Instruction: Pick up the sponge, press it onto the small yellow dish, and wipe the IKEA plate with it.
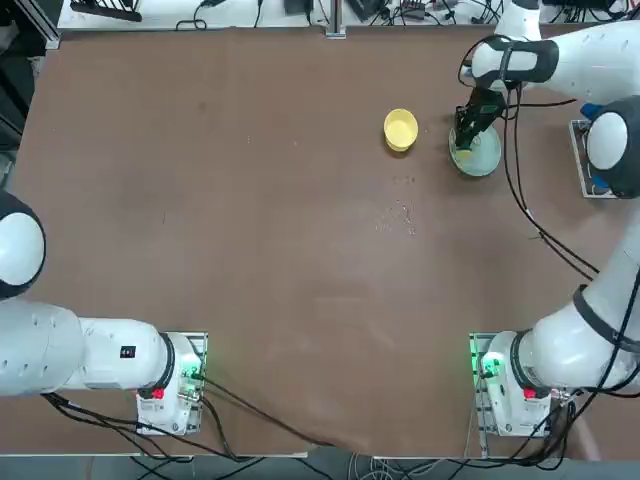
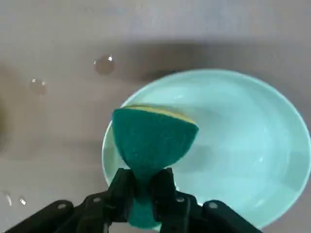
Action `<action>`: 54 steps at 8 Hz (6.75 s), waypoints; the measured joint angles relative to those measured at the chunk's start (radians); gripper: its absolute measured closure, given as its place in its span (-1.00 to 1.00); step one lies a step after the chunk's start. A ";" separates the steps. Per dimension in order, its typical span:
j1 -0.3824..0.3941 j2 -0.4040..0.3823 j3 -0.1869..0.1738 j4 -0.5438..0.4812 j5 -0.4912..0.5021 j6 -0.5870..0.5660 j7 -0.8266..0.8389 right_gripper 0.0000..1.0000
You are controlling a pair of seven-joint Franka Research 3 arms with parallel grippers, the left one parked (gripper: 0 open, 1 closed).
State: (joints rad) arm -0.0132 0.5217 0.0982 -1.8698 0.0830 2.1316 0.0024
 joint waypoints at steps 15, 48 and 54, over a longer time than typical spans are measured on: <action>-0.180 -0.079 -0.007 -0.161 0.003 -0.015 -0.135 0.54; -0.182 -0.010 -0.008 -0.090 0.125 -0.021 -0.274 0.55; -0.173 0.044 -0.006 0.047 0.108 -0.048 -0.289 0.56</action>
State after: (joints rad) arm -0.1862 0.5659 0.0925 -1.8233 0.1911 2.0841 -0.2868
